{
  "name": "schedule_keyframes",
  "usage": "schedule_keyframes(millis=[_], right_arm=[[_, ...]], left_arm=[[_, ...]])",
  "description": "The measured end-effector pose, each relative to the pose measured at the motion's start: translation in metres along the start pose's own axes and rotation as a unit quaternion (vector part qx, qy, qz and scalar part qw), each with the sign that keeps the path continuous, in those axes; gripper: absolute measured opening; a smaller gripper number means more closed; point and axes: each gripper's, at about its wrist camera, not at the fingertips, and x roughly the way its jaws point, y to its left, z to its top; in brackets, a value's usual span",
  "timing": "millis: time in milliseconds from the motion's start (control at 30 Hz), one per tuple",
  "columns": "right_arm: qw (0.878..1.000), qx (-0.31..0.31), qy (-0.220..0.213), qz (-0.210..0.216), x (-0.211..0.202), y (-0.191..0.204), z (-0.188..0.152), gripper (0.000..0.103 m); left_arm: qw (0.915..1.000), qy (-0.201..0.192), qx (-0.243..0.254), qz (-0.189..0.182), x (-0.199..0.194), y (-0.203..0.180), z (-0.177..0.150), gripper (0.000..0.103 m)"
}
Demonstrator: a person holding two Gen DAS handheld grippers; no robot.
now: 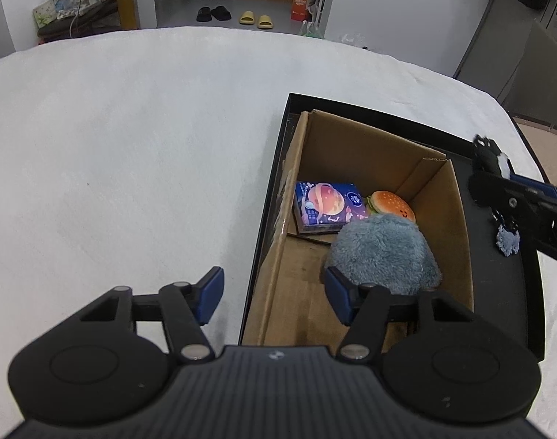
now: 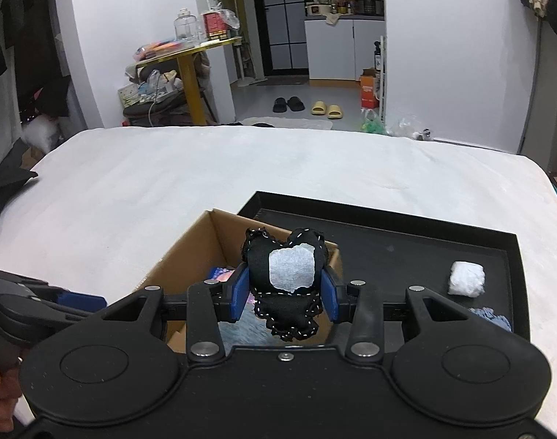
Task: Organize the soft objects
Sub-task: 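Carry the black heart plush into the box and release it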
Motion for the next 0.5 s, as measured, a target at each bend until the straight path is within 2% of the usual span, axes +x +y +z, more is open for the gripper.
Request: schedule_keyframes(millis=[33, 100, 200, 367, 500], right_arm=[[1.000, -0.001, 0.000, 0.002, 0.001, 0.002, 0.001, 0.040], [1.000, -0.004, 0.000, 0.004, 0.003, 0.006, 0.004, 0.041], [1.000, -0.005, -0.002, 0.005, 0.003, 0.010, 0.006, 0.041], [1.000, -0.004, 0.008, 0.009, 0.009, 0.015, 0.007, 0.041], [1.000, -0.006, 0.018, 0.018, 0.018, 0.023, 0.009, 0.041]], left_arm=[[1.0000, 0.001, -0.001, -0.003, 0.001, 0.001, 0.000, 0.050], [1.0000, 0.002, -0.003, -0.008, 0.002, 0.002, -0.001, 0.032], [0.9996, 0.013, -0.009, -0.022, 0.007, 0.005, -0.001, 0.022], [0.9991, 0.019, -0.022, -0.031, 0.013, 0.012, 0.000, 0.012], [0.9984, 0.024, -0.030, -0.041, 0.015, 0.020, 0.002, 0.012]])
